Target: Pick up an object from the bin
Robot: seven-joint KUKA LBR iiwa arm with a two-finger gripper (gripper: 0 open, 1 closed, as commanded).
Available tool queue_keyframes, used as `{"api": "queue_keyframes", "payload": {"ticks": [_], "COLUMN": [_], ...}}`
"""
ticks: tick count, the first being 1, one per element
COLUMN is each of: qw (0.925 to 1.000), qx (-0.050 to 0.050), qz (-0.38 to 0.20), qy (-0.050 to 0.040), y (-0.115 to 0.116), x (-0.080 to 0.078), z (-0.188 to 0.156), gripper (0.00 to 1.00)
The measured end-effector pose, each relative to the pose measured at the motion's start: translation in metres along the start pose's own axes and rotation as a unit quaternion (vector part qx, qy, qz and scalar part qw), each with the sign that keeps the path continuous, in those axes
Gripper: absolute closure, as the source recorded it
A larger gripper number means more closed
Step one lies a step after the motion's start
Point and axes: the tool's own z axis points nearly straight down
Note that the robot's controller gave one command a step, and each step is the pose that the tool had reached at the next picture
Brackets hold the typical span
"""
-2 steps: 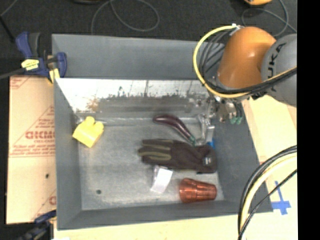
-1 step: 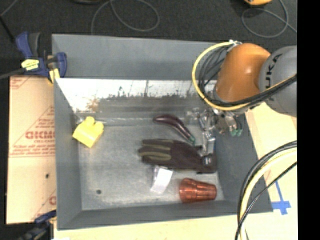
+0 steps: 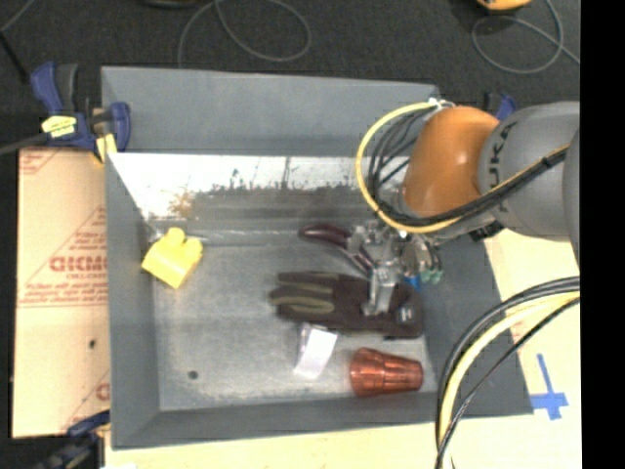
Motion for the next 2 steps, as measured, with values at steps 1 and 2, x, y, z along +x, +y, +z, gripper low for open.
{"api": "queue_keyframes", "payload": {"ticks": [1,2], "qw": [0.9978,0.9978], "qx": [0.002,0.002], "qz": [-0.066,-0.066], "qy": [0.0006,0.0006], "y": [0.0209,0.0209], "x": [-0.0166,-0.0166], "z": [0.0259,0.0259], "gripper": [1.00,1.00]}}
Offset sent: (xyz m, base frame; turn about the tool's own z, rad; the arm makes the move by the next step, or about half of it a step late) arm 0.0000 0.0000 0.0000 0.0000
